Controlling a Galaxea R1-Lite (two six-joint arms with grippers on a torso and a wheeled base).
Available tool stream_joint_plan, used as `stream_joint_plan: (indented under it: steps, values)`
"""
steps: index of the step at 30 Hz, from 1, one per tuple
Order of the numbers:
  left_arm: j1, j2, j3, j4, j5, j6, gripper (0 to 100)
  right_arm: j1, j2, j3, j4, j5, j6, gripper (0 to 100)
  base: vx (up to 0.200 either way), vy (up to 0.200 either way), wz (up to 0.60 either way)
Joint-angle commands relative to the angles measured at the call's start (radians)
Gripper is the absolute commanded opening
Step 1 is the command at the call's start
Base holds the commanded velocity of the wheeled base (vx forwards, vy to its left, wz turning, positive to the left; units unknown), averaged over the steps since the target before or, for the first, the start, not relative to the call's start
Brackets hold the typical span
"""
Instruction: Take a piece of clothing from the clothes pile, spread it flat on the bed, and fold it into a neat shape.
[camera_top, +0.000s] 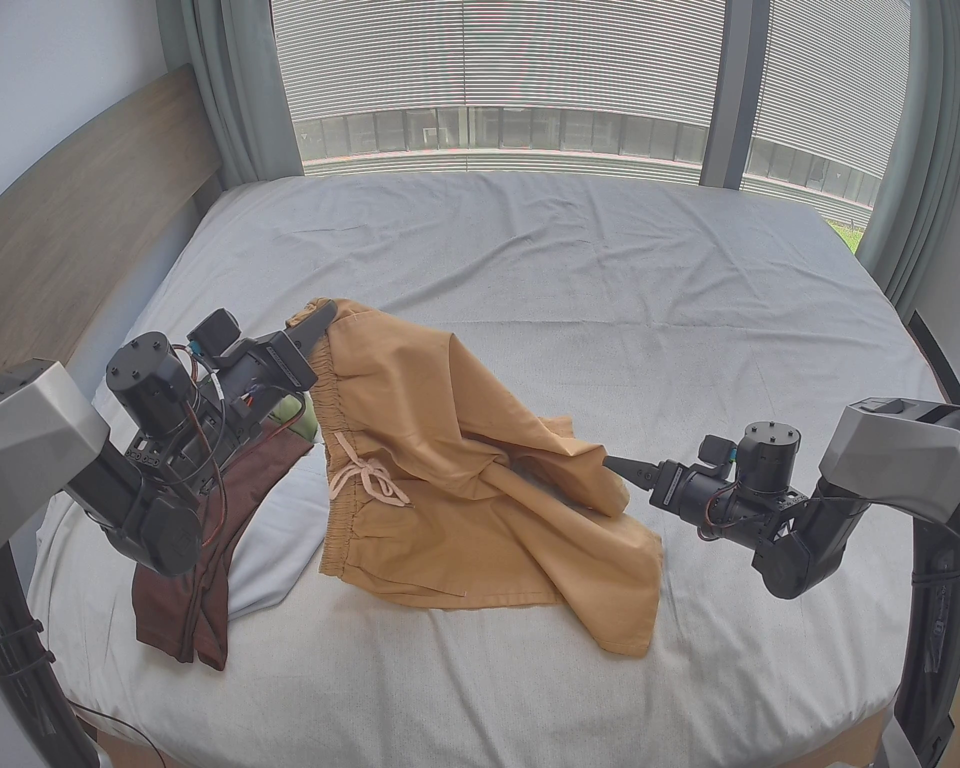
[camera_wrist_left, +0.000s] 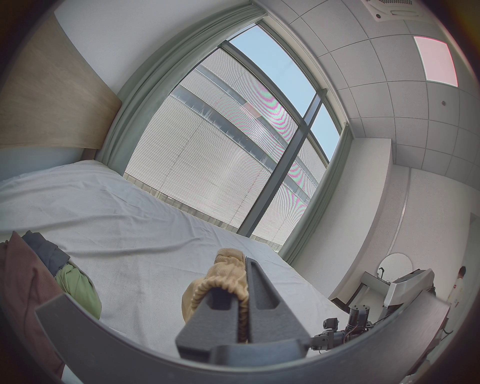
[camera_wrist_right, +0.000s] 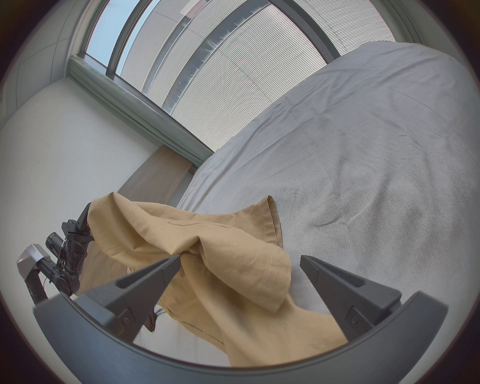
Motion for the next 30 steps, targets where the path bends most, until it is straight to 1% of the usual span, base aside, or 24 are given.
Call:
stream_joint_plan:
  steps: [1,7,14,26,27,30]
  values:
    - [0.000,-0.001,-0.003,0.000,0.000,-0.002,0,0.003,0.035,-0.055,0.007,0.012,0.019,100,0.000,0.000,0.00]
    - [0.000,-0.007,-0.006,0.000,0.000,-0.002,0,0.011,0.060,-0.090,0.011,0.017,0.028,100,0.000,0.000,0.00]
    - [0.005,-0.005,-0.006,0.000,0.000,-0.002,0,0.014,0.061,-0.051,0.040,0.017,0.031,100,0.000,0.000,0.00]
    - [0.000,0.001,-0.007,0.000,0.000,0.001,0,0.060,0.066,-0.053,0.039,0.017,0.033,100,0.000,0.000,0.00]
    - [0.002,0.001,-0.007,0.000,0.000,0.001,0,0.059,0.067,-0.053,0.036,0.015,0.033,0,0.000,0.000,0.00]
    - [0.002,0.001,-0.007,0.000,0.000,0.000,0,0.055,0.067,-0.047,0.019,0.015,0.033,0,0.000,0.000,0.00]
